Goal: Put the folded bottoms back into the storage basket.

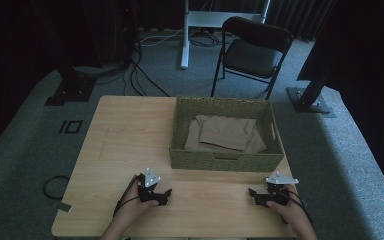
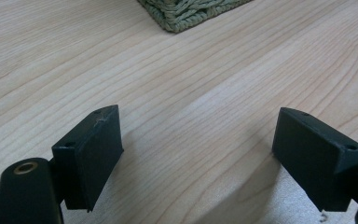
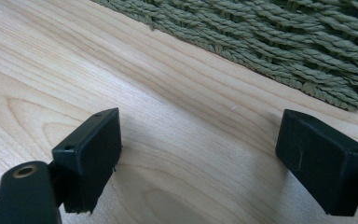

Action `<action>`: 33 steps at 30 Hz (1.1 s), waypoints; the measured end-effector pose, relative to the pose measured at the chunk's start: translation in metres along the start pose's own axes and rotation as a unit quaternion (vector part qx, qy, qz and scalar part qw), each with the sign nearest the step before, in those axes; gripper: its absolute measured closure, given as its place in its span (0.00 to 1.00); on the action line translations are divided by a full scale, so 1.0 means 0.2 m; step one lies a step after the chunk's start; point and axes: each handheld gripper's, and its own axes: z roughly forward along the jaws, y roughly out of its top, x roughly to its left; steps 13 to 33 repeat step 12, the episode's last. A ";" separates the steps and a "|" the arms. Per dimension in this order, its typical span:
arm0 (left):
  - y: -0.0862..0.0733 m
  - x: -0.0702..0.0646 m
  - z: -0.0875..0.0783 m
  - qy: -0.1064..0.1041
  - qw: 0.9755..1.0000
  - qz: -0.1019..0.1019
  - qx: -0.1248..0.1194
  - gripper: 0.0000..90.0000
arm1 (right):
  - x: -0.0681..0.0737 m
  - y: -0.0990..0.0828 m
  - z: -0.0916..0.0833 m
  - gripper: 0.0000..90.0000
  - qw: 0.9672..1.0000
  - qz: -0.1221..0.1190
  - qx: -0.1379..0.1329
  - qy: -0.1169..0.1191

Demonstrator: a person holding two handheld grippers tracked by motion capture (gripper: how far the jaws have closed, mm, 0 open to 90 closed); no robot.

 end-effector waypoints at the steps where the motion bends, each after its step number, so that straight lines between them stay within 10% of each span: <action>1: 0.00 0.00 0.00 0.001 1.000 0.000 0.000 0.19 | 0.00 0.00 0.00 0.15 1.000 0.000 0.000 0.000; 33: 0.00 0.00 0.00 0.006 1.000 -0.004 0.001 0.17 | 0.00 0.00 0.00 0.14 1.000 -0.002 0.001 0.002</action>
